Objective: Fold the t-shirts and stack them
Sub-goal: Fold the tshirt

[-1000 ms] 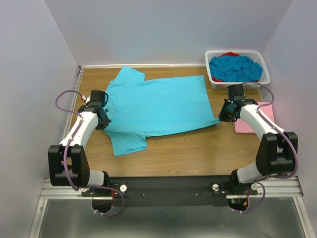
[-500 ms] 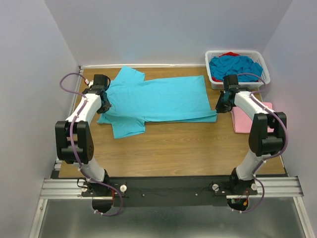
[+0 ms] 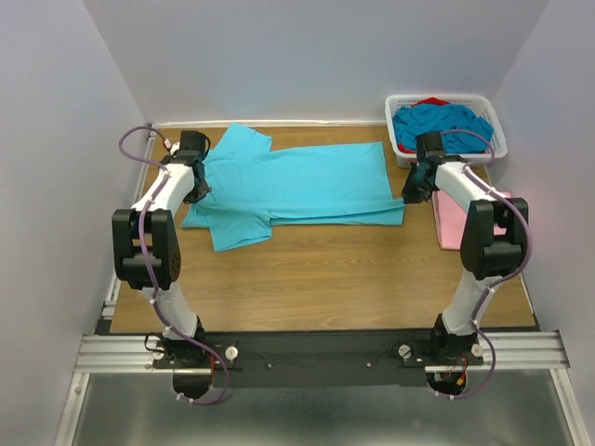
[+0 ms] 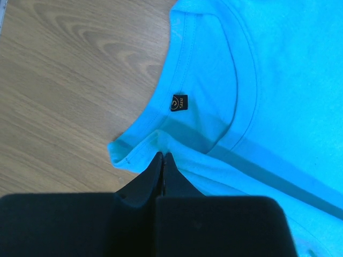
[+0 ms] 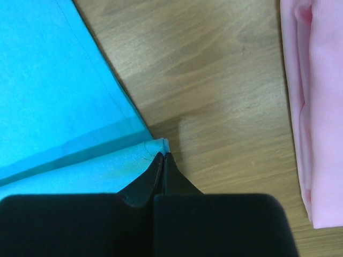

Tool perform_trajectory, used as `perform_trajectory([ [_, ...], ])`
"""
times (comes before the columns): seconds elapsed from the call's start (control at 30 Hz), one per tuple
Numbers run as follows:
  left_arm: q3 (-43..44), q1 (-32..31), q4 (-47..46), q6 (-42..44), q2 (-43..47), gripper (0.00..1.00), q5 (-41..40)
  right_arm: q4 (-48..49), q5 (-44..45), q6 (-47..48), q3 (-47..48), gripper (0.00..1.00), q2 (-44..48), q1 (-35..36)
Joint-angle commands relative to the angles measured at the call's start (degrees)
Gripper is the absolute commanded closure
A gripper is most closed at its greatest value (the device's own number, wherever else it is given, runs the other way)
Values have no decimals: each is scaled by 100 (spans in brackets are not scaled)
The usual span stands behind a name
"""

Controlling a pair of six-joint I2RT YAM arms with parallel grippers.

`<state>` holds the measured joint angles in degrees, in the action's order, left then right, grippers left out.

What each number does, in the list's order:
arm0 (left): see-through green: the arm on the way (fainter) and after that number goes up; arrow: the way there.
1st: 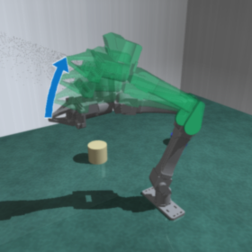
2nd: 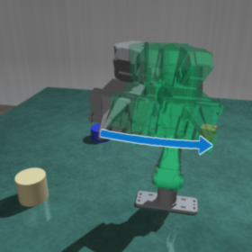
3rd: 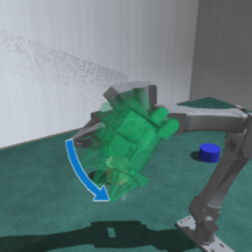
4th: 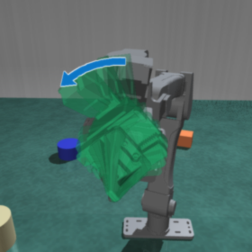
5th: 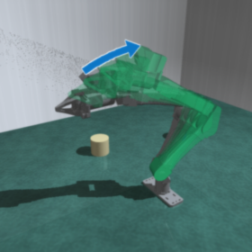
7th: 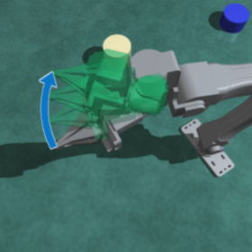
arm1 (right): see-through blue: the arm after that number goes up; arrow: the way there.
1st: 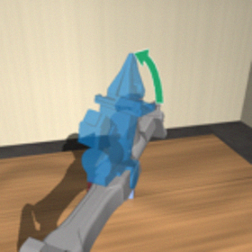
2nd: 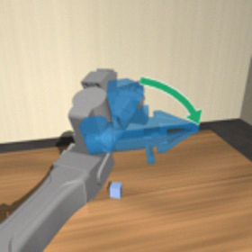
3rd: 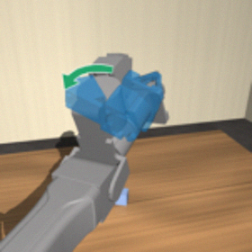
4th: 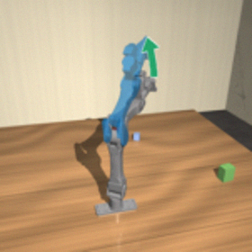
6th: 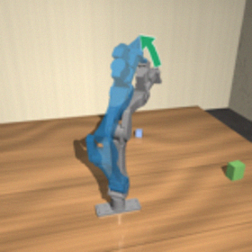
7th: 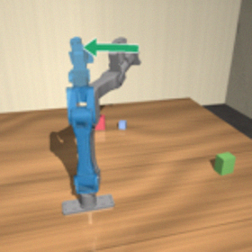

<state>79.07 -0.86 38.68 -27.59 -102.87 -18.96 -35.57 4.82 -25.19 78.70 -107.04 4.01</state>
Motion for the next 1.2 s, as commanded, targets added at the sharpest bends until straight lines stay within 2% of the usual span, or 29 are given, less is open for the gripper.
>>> perform_trajectory([
  [0.0, 56, 34, -71, 44, -23, 100, -328, 68, 2, 76, 260, 99, -211, -49],
  [0.63, -155, 253, -387, -97, -93, 100, -275, 235, -429, 128, 823, 99, -721, -41],
  [1.17, -401, 403, -642, -264, -110, 100, -117, 542, -702, 93, 937, 98, -950, 30],
])
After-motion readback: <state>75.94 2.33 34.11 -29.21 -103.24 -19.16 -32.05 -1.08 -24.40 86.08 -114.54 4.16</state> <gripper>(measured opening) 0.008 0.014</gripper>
